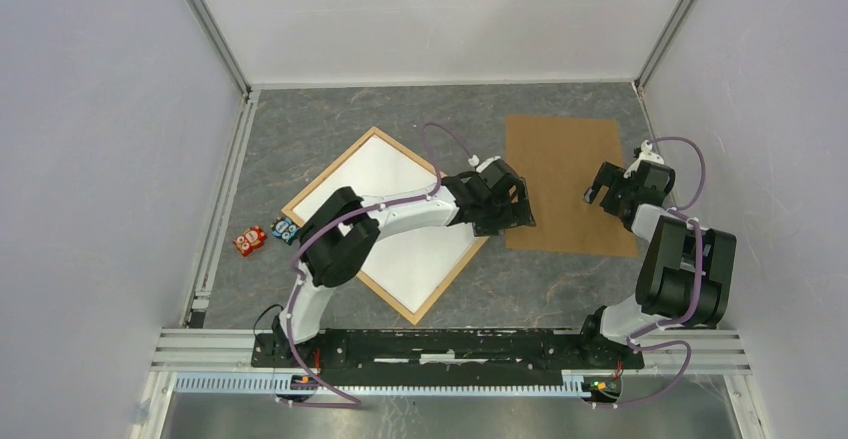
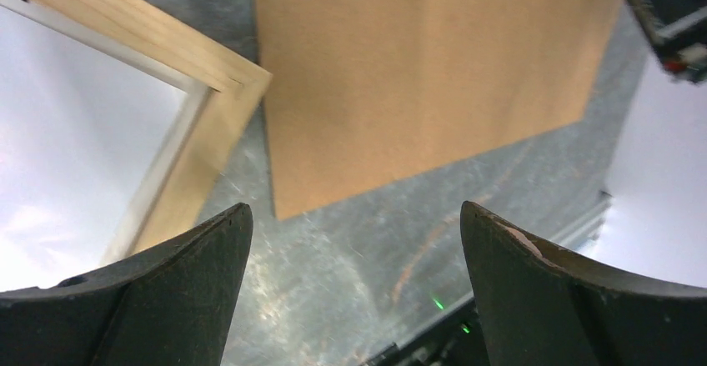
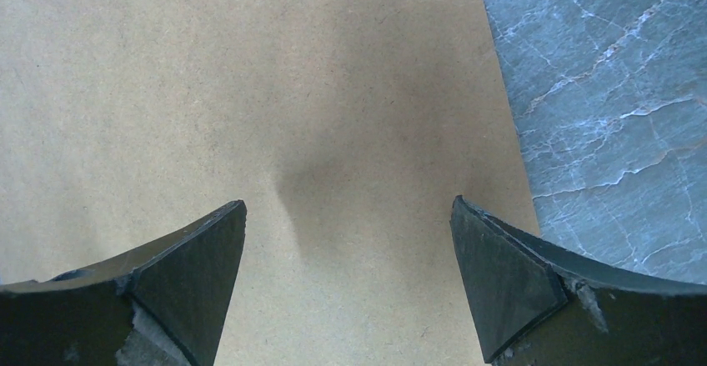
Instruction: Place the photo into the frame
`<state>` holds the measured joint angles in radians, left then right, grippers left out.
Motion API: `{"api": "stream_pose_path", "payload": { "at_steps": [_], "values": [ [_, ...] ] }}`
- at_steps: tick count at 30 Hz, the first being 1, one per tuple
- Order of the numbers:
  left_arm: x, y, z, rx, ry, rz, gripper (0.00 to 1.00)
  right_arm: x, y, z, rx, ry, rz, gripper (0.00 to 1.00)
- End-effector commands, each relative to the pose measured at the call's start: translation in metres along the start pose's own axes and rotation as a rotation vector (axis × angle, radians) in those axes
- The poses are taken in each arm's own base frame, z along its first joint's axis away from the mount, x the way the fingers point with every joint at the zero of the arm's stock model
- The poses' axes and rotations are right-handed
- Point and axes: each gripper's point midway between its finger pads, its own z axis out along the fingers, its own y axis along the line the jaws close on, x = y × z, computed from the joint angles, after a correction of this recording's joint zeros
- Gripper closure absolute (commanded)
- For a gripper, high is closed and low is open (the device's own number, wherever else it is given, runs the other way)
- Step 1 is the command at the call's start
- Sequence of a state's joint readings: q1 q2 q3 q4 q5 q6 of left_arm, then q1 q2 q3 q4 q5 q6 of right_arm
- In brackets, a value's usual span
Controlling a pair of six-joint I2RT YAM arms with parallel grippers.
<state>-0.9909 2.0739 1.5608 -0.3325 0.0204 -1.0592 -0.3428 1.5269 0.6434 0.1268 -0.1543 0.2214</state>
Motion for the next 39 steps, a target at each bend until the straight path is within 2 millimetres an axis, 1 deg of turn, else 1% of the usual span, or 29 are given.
{"api": "stream_pose_path", "payload": {
  "at_steps": [1,4,7,8,10,13,15,17,20,24,28,32,35,39],
  "values": [
    [-0.003,0.015,0.022,-0.066,-0.029,0.065,0.00,0.056,-0.009,-0.006,0.041,0.202,0.039,0.02],
    [0.010,0.009,0.034,-0.026,0.043,0.010,0.00,0.057,-0.009,-0.006,0.043,0.202,0.040,0.02],
    [0.016,0.004,0.040,0.010,0.077,-0.045,0.00,0.060,-0.008,-0.006,0.031,0.210,0.045,0.02],
    [0.017,-0.001,0.040,0.036,0.087,-0.058,0.00,0.061,-0.005,-0.005,0.017,0.210,0.051,0.02],
    [0.018,-0.018,0.037,0.116,0.126,-0.081,0.00,0.065,0.003,-0.006,-0.025,0.219,0.073,0.02],
    [0.006,-0.048,0.024,0.236,0.136,-0.110,0.00,0.068,0.017,-0.006,-0.097,0.215,0.108,0.02],
    [-0.008,-0.069,0.010,0.315,0.115,-0.117,0.00,0.071,0.019,-0.008,-0.113,0.216,0.126,0.02],
    [-0.022,-0.084,-0.005,0.358,0.090,-0.105,0.00,0.074,0.020,-0.009,-0.116,0.212,0.134,0.02],
    [-0.034,-0.099,-0.021,0.388,0.071,-0.085,0.00,0.077,0.022,-0.012,-0.125,0.208,0.143,0.02],
    [-0.039,-0.114,-0.037,0.434,0.077,-0.103,0.00,0.079,0.025,-0.013,-0.140,0.210,0.150,0.02],
    [-0.041,-0.116,-0.049,0.446,0.059,-0.107,0.00,0.081,0.027,-0.015,-0.149,0.207,0.156,0.02],
    [-0.041,-0.107,-0.054,0.422,0.043,-0.105,0.00,0.087,0.026,-0.015,-0.151,0.217,0.154,0.02],
    [-0.038,-0.086,-0.048,0.333,0.019,-0.062,0.00,0.080,0.021,-0.017,-0.124,0.202,0.123,0.02],
    [-0.033,-0.041,-0.031,0.152,-0.015,0.028,0.00,0.056,0.005,-0.024,-0.018,0.150,0.056,0.02]
  ]
}}
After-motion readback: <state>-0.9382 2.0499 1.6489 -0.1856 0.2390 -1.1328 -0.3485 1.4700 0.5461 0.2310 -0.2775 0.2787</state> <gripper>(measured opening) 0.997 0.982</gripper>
